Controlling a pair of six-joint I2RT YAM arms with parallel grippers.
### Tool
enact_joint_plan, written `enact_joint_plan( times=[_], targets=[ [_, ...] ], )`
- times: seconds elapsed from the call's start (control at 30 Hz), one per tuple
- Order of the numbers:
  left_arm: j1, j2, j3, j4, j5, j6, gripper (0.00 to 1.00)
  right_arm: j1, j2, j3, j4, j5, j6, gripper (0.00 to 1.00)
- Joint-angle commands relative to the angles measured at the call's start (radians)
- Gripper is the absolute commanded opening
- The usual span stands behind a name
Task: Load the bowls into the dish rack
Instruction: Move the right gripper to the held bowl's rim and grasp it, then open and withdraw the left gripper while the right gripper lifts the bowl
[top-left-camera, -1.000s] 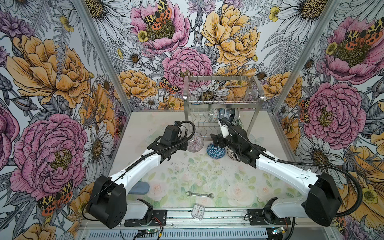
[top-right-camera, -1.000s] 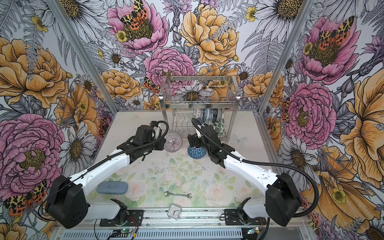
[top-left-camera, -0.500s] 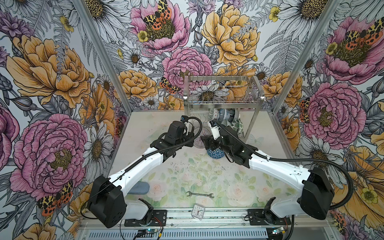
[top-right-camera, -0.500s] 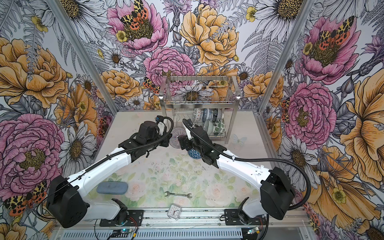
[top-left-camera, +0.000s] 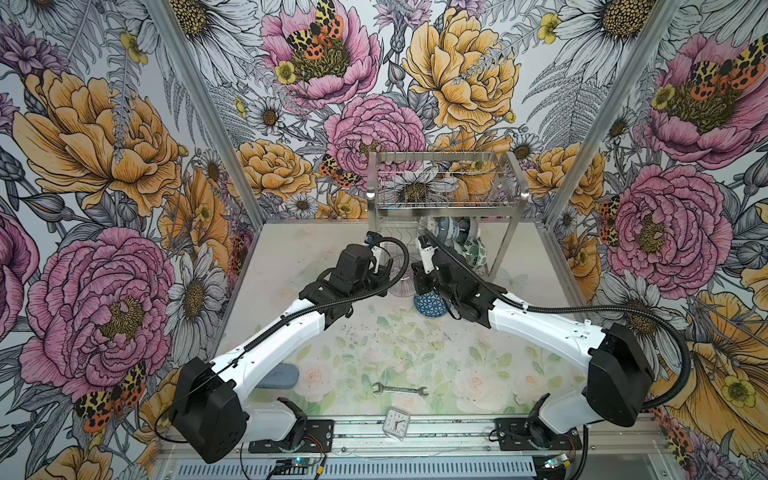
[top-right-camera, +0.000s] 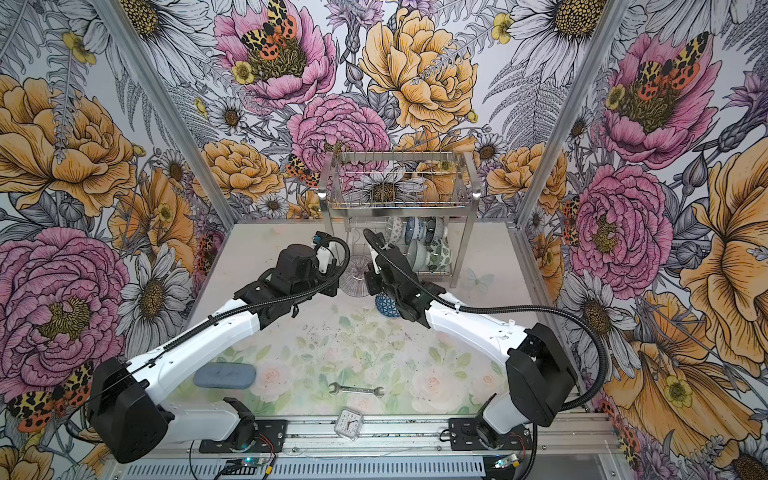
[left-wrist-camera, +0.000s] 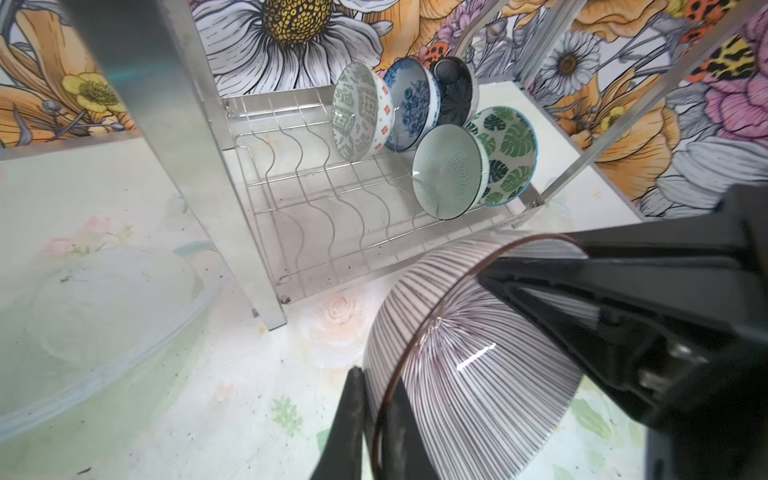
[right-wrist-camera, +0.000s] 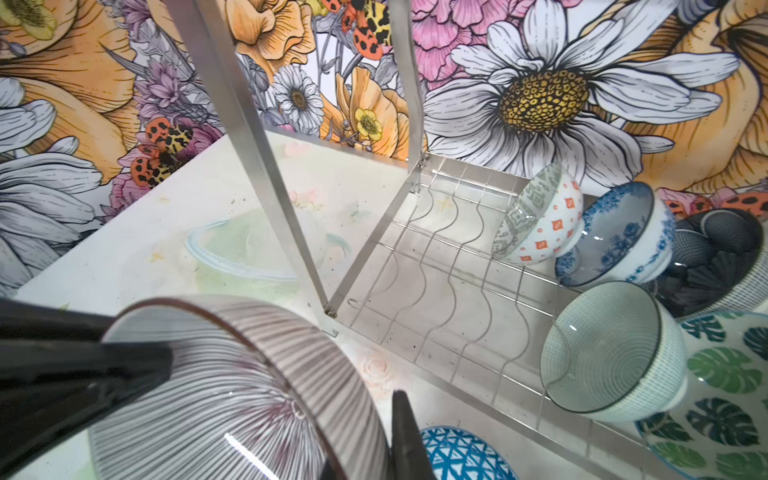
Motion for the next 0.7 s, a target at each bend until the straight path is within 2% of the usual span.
enact_joint_plan(
  times=[0.0,0.1,0.13,0.17,0.2,0.23,0.3,0.33,0.5,0.67],
  targets=[
    [0.006,-0.048,0.008,0.110,0.014,-0.061,0.00,0.004,-0.007,0.013,0.009,0.016,-0.018,0.00],
    [0.010,-0.059,0.009,0.091,0.008,-0.053,0.00,0.003,-0.017,0.013,-0.002,0.065,-0.048,0.00],
    [0.014,-0.067,0.012,0.074,0.005,-0.048,0.13,0.001,-0.021,0.011,-0.006,0.087,-0.061,0.00],
    [0.015,-0.073,0.018,0.055,0.001,-0.040,0.36,0.002,-0.023,0.013,-0.009,0.105,-0.073,0.00],
    [0.017,-0.084,0.024,0.032,-0.006,-0.029,0.55,-0.001,-0.023,0.015,-0.015,0.130,-0.087,0.00],
    [0.022,-0.097,0.030,0.006,-0.011,-0.018,0.71,-0.001,-0.023,0.018,-0.021,0.160,-0.103,0.00],
    [0.036,-0.123,0.036,-0.047,-0.007,0.005,0.94,-0.001,-0.019,0.020,-0.029,0.222,-0.133,0.00],
    [0.050,-0.136,0.041,-0.084,0.000,0.015,0.98,-0.001,-0.013,0.020,-0.028,0.257,-0.147,0.00],
    [0.133,-0.193,0.088,-0.280,0.026,0.078,0.99,-0.003,0.054,0.057,-0.028,0.433,-0.203,0.00],
    [0.247,-0.253,0.056,-0.326,0.061,0.128,0.99,-0.003,0.159,0.123,-0.017,0.643,-0.270,0.00]
  ],
)
